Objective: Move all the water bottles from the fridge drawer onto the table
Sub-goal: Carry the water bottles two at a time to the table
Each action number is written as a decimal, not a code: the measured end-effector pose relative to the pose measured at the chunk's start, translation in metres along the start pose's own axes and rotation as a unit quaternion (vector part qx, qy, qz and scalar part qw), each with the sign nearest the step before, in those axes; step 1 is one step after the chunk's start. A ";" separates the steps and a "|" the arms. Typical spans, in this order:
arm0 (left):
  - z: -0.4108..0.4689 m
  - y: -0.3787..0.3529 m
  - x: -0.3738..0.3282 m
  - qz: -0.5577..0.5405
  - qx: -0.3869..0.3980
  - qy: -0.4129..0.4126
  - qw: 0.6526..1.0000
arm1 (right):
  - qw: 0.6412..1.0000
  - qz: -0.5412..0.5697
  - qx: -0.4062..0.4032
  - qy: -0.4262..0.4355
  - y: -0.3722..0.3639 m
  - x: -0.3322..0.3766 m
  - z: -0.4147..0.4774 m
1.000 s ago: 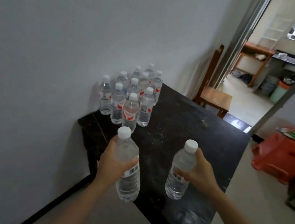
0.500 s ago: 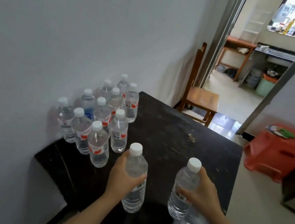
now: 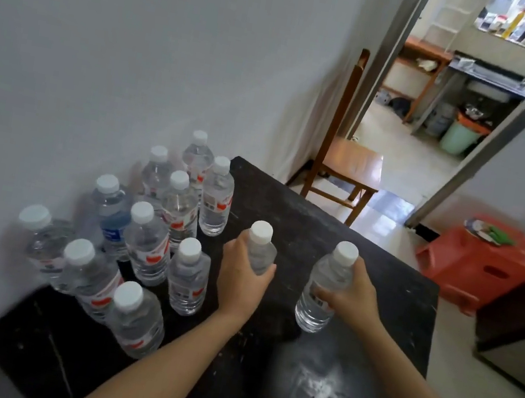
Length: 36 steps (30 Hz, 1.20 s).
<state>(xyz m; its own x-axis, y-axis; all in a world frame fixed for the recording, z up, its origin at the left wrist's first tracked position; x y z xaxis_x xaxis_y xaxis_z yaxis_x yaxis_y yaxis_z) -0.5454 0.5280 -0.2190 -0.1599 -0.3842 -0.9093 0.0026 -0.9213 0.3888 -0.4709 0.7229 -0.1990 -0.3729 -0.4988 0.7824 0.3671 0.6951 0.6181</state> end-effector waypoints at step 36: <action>0.064 0.008 0.060 0.019 -0.245 0.087 0.965 | 0.988 -0.030 0.130 0.084 -0.165 0.052 0.140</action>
<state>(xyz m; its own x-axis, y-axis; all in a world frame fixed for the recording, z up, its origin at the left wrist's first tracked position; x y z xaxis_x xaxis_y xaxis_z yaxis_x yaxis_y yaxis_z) -0.6183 0.5019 -0.2606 0.0180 -0.3828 -0.9236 0.4793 -0.8074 0.3440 -0.6701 0.6549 -0.2704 -0.2337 -0.6067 0.7598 0.1094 0.7600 0.6406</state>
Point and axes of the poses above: each hand's wrist, its own z-axis towards the middle knuckle, its own y-axis out of the back of the hand, x = y × z, the point moved 8 cm from there along z, towards the middle knuckle, and after that the axes turned 1 degree about -z, right-handed, at the moved point
